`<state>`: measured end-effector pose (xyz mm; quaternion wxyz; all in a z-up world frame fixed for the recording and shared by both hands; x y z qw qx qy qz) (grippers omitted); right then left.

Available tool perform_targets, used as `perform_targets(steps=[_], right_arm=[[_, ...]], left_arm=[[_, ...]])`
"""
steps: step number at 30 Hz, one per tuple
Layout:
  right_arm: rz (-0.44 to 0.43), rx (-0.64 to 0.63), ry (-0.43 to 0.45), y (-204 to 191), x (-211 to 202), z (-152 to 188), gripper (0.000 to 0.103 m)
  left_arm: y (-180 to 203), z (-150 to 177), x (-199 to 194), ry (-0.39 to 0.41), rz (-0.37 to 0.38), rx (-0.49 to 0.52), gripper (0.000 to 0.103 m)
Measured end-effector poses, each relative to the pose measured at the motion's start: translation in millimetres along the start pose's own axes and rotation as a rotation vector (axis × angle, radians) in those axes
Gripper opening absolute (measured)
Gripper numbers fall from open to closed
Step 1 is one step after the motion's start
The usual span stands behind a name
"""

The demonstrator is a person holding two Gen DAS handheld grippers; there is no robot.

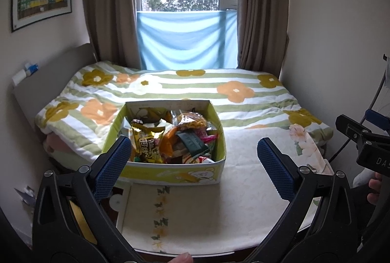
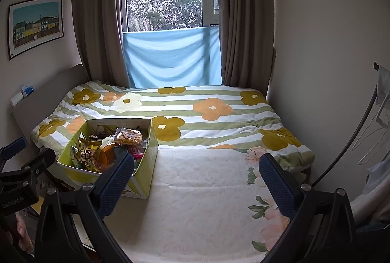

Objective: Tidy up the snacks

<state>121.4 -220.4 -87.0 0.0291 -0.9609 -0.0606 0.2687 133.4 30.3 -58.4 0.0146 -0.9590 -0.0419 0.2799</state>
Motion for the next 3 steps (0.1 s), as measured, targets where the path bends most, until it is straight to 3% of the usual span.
perform_targets(steps=[3], right_arm=[[0.0,-0.001,-0.006,0.5,3.3,0.0,0.102]], left_arm=[[-3.3,2.0,5.0,-0.005,0.018,-0.024,0.102]])
Point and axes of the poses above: each gripper's, at about its wrist camera, not at the fingertips, and x roughly the way its jaws point, y to its right, z to its underside, the point moved 7 cm from there along x, roughly the way its jaws point, and after that the axes turned 6 degrees about -z, right-handed, at the moved point
